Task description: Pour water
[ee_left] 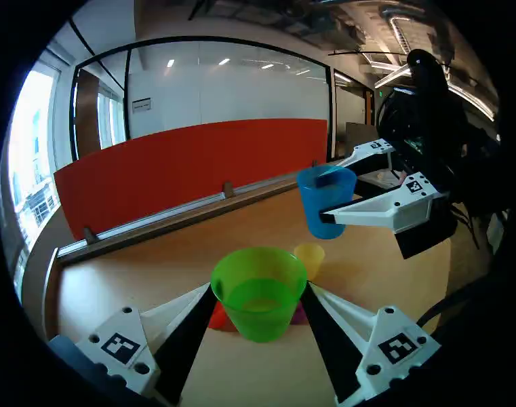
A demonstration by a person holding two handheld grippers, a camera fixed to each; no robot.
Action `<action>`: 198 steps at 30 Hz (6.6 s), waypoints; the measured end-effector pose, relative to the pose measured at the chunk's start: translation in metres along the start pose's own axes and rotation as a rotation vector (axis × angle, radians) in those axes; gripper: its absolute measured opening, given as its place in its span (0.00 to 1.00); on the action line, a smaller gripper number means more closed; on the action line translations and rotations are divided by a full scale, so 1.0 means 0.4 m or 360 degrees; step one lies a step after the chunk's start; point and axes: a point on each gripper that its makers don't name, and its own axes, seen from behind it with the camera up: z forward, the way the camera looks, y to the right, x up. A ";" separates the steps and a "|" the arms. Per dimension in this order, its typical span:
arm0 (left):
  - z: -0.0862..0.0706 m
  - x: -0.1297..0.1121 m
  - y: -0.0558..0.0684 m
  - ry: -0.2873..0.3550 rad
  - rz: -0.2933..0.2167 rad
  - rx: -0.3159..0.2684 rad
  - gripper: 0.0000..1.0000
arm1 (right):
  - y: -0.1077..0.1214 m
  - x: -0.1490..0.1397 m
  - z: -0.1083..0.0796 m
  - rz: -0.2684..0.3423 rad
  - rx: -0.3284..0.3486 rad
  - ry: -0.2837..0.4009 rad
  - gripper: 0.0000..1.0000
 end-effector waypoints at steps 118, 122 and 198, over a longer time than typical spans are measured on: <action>0.183 -0.447 -0.011 -0.0469 -0.0002 -0.0131 0.89 | -0.007 -0.489 0.032 0.0020 0.0049 -0.0550 0.89; 0.182 -0.444 -0.009 -0.0468 -0.0037 -0.0141 0.89 | -0.006 -0.487 0.031 0.0018 0.0046 -0.0550 0.89; 0.039 -0.469 -0.056 -0.0523 -0.0100 0.0047 0.90 | -0.008 -0.618 0.007 0.0000 0.0069 -0.0723 0.92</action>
